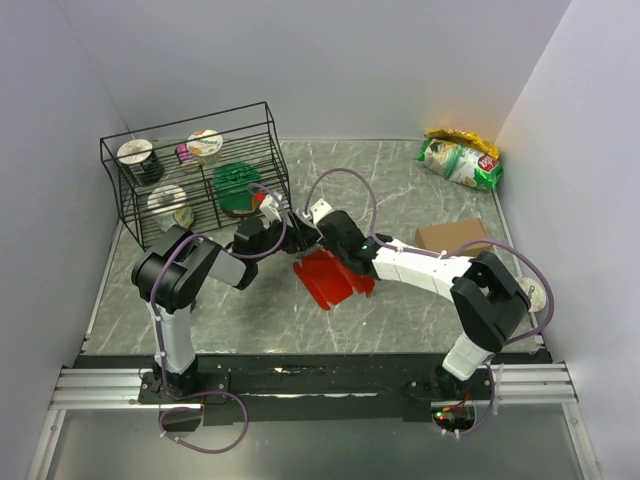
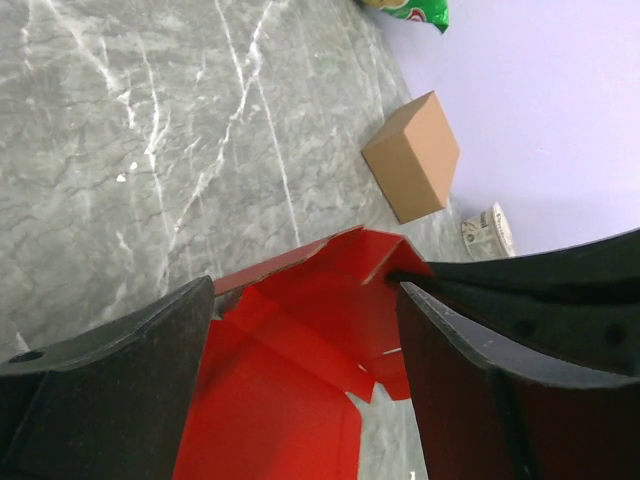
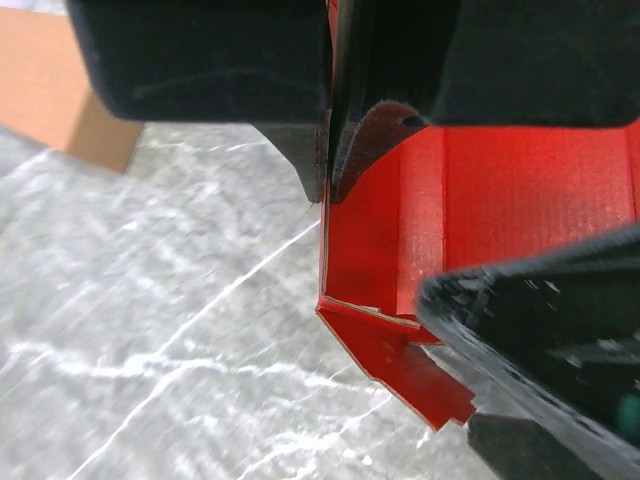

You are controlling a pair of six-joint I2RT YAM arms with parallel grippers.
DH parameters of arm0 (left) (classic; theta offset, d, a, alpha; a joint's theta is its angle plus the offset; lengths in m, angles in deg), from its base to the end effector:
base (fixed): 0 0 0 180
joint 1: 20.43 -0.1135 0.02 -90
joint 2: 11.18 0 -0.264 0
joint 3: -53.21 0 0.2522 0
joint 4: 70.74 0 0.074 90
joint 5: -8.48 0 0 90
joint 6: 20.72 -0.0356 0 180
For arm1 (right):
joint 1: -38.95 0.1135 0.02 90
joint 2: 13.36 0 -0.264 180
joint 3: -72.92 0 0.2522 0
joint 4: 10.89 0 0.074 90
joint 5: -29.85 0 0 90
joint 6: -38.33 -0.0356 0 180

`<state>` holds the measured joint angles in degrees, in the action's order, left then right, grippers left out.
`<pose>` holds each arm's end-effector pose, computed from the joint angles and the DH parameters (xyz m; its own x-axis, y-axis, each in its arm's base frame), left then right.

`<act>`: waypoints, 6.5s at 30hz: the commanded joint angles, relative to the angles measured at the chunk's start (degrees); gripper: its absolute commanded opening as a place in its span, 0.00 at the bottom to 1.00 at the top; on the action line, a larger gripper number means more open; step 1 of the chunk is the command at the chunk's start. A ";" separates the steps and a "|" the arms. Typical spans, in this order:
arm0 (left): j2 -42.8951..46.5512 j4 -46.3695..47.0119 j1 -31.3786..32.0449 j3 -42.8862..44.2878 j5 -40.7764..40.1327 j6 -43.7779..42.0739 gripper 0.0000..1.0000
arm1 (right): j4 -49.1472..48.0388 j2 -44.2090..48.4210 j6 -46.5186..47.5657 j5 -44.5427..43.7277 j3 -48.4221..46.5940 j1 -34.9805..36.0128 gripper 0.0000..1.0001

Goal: Fold the paper box
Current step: Fold the paper box at the center of the board.

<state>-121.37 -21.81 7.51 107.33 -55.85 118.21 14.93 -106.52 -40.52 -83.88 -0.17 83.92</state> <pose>0.3083 -0.1810 0.1388 -0.6768 -0.4102 -0.6113 0.4441 0.4347 -0.7834 0.2546 0.2341 0.2140 -0.4116 -0.6614 -0.6270 -0.5386 0.7315 -0.4181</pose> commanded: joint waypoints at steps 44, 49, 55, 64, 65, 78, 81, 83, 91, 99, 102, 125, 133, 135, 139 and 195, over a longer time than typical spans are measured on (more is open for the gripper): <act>-8.72 -0.38 2.99 7.89 0.34 3.54 0.36 | -3.00 -0.79 -1.13 -2.38 0.53 3.11 0.54; -8.55 -2.13 3.43 7.89 -0.53 1.88 0.34 | -1.33 1.66 -3.94 0.07 0.62 2.93 0.73; -8.20 -2.58 3.96 7.28 -1.41 0.73 0.34 | 4.72 8.17 -10.53 13.25 -1.49 -2.51 0.83; -7.49 -2.49 4.57 5.70 -2.73 -0.67 0.32 | 7.11 11.08 -16.61 36.64 -0.26 -14.90 0.66; -7.49 -2.14 4.58 5.52 -2.82 -0.76 0.32 | 7.02 10.90 -16.43 38.47 -0.26 -15.26 0.63; -6.97 -0.73 5.28 3.94 -3.35 -1.29 0.30 | 3.68 4.75 -16.61 44.47 0.53 -20.36 0.54; -6.61 -0.65 5.37 3.68 -3.43 -1.73 0.30 | 2.37 4.57 -16.61 44.64 1.41 -21.15 0.56; -6.53 -0.12 5.45 3.32 -3.26 -1.73 0.30 | 2.27 4.05 -16.61 44.99 1.41 -21.50 0.57; -6.00 1.11 5.72 2.45 -3.08 -2.70 0.30 | 2.10 0.88 -16.87 47.81 0.97 -22.29 0.57; -4.86 1.90 6.07 1.65 -3.08 -3.84 0.30 | 2.45 -1.23 -16.70 47.11 0.62 -22.91 0.47; -4.42 1.90 6.24 1.48 -3.26 -4.54 0.30 | 2.53 -1.75 -16.61 46.67 0.36 -22.82 0.42; -2.48 0.67 6.33 2.71 -2.91 -1.73 0.32 | 1.92 8.26 -11.69 27.94 5.54 -18.25 0.32; -0.29 0.41 6.33 2.00 -2.56 -1.38 0.32 | -0.01 6.68 -6.95 19.90 6.33 -12.46 0.02; 0.24 0.06 6.25 2.18 -2.29 -1.12 0.32 | -1.58 6.42 -5.37 16.10 6.60 -9.13 0.00; 0.07 0.32 6.16 2.01 -1.85 -0.76 0.32 | -3.78 5.89 -3.60 7.92 6.86 -4.73 0.00; -0.81 13.94 -9.49 -7.84 24.95 -11.75 0.54 | -30.60 3.25 21.71 -7.30 14.86 10.66 0.00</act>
<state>-120.23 -17.22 -2.65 100.12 -34.80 105.20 -15.04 -105.06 -17.28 -91.90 15.26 94.26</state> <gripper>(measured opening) 0.545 0.007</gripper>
